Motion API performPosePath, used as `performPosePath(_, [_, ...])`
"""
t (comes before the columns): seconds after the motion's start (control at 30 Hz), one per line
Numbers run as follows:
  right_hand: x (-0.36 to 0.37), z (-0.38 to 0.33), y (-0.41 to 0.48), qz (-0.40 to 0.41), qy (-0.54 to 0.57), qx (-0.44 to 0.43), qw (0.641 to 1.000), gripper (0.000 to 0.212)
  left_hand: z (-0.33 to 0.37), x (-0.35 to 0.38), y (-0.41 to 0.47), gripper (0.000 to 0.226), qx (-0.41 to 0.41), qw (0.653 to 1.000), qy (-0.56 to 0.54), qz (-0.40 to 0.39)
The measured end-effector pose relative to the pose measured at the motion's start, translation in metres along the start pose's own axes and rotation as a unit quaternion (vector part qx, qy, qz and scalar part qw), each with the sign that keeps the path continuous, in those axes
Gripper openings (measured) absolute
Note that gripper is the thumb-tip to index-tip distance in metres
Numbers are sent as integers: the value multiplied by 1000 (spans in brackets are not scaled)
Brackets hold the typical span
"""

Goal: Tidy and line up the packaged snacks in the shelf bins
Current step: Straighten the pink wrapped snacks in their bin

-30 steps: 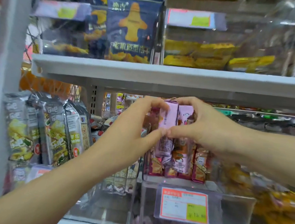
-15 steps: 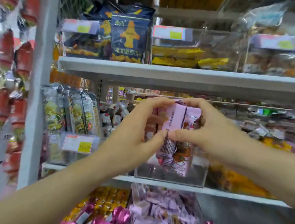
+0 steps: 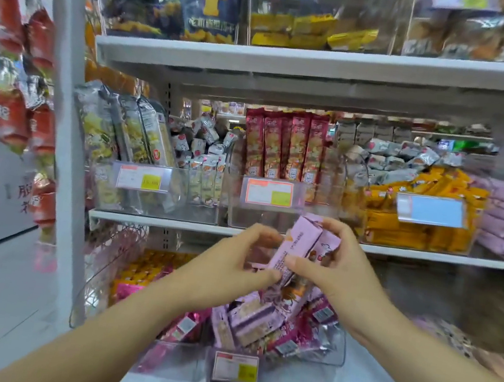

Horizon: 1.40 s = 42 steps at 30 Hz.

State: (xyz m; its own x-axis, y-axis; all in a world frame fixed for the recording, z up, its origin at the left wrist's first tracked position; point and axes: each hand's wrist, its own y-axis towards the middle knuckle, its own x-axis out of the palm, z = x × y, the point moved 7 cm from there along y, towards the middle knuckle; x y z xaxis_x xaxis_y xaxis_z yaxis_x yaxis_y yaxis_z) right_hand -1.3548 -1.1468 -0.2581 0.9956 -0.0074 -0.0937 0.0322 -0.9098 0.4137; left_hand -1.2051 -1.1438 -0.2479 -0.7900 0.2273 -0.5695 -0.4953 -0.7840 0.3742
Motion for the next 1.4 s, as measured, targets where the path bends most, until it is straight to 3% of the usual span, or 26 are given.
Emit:
performPosePath(0.3, [7,66,-28,20,144,100,984,56,-57,46,-15,35,-60,991,-103,-53])
performPosePath(0.47, [13,75,-34,-26,259,162,952,49,-65,59,-15,29,-71,992,-90,-53])
performPosePath(0.57, [7,82,-37,-13,266,174,948,50,-70,58,-14,31,-85,995,-47,-27])
performPosePath(0.7, [-19,76,-39,59,150,106,981,38,-63,43,-17,35,-52,985,160,43])
performPosePath(0.8, [-51,63,-38,170,40,27,984,33,-57,25,-19,43,-7,919,378,114])
performPosePath(0.87, [-64,60,-38,225,1,-6,974,33,-59,17,-15,46,2,879,454,144])
performPosePath(0.97, [-70,64,-35,281,-1,-31,959,32,-69,11,-6,50,-28,849,499,172])
performPosePath(1.13, [-69,80,-18,282,-56,-47,957,21,-80,10,7,48,-74,850,479,204])
performPosePath(1.3, [-61,87,7,235,-252,-97,934,30,-87,18,23,50,-100,849,478,202])
performPosePath(1.4, [-56,98,25,178,-348,-70,918,21,-92,20,28,50,-113,845,481,204])
